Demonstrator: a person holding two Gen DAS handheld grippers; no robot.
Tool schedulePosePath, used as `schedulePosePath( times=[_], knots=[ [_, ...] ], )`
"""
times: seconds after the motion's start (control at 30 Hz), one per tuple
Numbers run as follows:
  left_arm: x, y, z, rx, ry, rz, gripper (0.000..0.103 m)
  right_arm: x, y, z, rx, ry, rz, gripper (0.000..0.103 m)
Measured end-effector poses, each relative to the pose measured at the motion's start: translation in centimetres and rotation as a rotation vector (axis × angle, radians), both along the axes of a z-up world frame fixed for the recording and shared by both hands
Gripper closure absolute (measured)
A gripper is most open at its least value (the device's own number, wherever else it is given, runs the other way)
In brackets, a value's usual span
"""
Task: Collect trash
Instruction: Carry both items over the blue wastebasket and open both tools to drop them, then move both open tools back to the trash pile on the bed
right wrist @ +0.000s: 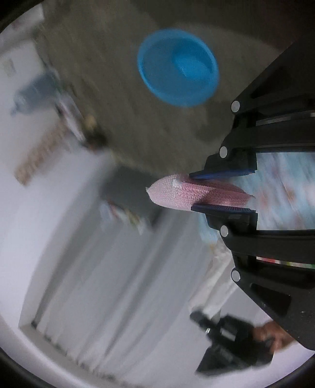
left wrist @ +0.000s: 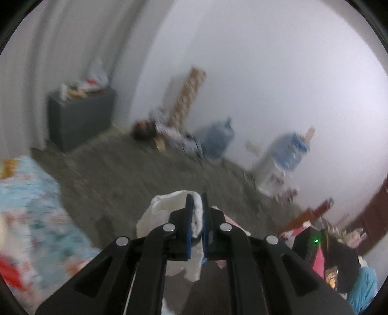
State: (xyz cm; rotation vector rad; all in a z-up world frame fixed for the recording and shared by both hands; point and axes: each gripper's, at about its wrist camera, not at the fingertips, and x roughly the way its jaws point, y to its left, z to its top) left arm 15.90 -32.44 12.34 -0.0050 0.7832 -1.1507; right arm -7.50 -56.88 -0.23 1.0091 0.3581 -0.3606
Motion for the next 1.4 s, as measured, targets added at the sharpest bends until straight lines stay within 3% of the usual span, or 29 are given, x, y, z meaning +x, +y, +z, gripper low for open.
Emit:
schedulePosePath(
  times=[0.2,0.33,0.47,0.53,0.6,0.63,0.73,1.0,1.13,1.3,1.4],
  knots=[
    [-0.2,-13.7,-9.4,0.178,0.036,-0.123,0.097,2.4,-5.4,-6.9,0.011,0.198,-0.148,0.085],
    [-0.2,-19.5,-14.4,0.256,0.084,-0.148,0.097,4.3,-7.0,-10.3,-0.002,0.292,-0.201,0.085],
    [0.5,-22.2,-18.8,0.317,0.089,-0.15,0.095,4.9,-9.6,-13.1,-0.018,0.383,-0.253,0.08],
    [1.2,-23.6,-21.1,0.376,0.101,-0.146,0.078,5.5,-10.4,-15.4,-0.02,0.461,-0.261,0.074],
    [1.4,-24.0,-22.5,0.403,0.105,-0.13,0.067,5.8,-10.8,-17.0,-0.004,0.525,-0.247,0.06],
    [1.6,-23.9,-22.8,0.406,0.108,-0.118,0.064,5.8,-10.9,-17.9,0.008,0.552,-0.243,0.06],
    [1.5,-22.6,-22.4,0.371,0.139,-0.124,0.055,5.3,-10.4,-18.0,0.012,0.548,-0.241,0.059],
    [-0.3,-18.1,-16.1,0.304,0.025,-0.166,0.04,5.7,-7.5,-14.0,-0.105,0.538,-0.199,0.045],
    [-0.5,-13.1,-12.4,0.258,-0.018,-0.134,0.033,6.7,-4.4,-9.8,-0.221,0.514,-0.163,0.032],
    [-0.3,-5.1,-9.1,0.297,-0.092,-0.061,0.032,7.5,1.0,-4.3,-0.38,0.479,-0.121,0.011],
    [-0.4,0.4,-7.4,0.298,-0.12,-0.032,0.03,7.9,4.2,-1.8,-0.486,0.482,-0.105,0.008]
  ],
)
